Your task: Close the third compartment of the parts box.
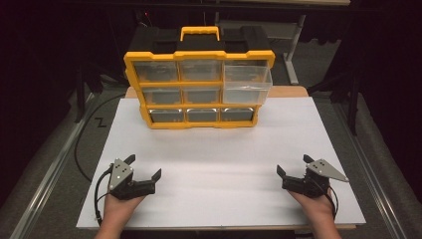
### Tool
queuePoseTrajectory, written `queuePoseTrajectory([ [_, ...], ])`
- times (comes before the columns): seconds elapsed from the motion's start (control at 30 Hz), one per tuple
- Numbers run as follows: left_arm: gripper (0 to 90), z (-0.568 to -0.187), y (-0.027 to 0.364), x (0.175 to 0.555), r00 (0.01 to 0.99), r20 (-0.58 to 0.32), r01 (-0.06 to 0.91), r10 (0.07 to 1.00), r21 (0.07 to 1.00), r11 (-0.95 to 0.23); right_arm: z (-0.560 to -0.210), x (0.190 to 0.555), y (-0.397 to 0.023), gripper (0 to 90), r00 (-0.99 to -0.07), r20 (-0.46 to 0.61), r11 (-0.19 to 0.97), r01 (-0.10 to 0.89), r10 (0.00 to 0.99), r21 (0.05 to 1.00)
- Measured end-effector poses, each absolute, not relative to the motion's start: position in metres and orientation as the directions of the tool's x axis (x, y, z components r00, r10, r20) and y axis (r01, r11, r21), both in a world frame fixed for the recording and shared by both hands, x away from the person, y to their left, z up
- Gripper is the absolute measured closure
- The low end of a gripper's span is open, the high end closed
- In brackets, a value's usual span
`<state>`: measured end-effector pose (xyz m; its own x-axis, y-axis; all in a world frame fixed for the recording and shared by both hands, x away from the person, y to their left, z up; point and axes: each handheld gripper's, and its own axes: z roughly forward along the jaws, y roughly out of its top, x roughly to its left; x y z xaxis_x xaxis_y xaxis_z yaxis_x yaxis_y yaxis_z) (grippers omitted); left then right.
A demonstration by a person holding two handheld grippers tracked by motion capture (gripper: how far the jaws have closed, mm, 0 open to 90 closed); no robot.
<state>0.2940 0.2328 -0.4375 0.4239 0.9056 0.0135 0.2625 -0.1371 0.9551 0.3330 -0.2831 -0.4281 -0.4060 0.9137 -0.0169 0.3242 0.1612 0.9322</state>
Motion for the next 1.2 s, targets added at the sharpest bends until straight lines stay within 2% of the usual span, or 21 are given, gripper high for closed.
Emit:
queuePoseTrajectory([
  [0.7,0.2,-0.438,0.233,0.294,0.426,-0.014,0.273,0.905,0.955,-0.114,-0.426,0.338,-0.281,1.0,-0.393,-0.026,0.162,0.318,0.919,0.934],
  [1.2,0.2,-0.439,0.233,0.295,0.429,-0.011,0.264,0.903,0.958,-0.114,-0.430,0.348,-0.244,1.0,-0.444,-0.052,0.203,0.300,0.895,0.932],
])
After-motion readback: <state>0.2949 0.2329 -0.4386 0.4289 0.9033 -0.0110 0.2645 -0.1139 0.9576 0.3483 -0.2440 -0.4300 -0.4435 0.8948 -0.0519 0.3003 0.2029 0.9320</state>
